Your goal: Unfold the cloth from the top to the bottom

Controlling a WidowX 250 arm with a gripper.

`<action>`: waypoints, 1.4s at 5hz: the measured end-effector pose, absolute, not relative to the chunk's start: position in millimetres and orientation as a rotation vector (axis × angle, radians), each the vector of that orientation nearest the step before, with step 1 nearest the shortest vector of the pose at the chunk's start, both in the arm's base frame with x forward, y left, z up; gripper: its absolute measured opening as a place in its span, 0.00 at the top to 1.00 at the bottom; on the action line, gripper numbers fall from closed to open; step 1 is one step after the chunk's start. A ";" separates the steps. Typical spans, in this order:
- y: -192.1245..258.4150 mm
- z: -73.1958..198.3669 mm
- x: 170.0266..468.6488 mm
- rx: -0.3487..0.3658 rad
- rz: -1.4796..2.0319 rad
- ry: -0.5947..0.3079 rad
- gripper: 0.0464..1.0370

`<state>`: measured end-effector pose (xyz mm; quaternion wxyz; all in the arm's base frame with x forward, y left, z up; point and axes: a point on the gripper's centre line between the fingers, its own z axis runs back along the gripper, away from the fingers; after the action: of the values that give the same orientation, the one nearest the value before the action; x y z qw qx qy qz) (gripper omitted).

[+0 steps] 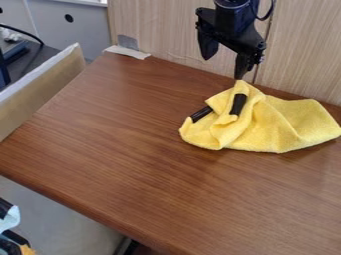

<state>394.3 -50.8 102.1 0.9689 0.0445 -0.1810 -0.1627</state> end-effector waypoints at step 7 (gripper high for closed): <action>-41.8 16.2 374.7 0.082 -0.282 -0.114 0.04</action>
<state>374.7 -41.8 16.2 0.9876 0.0410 -0.0567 -0.1406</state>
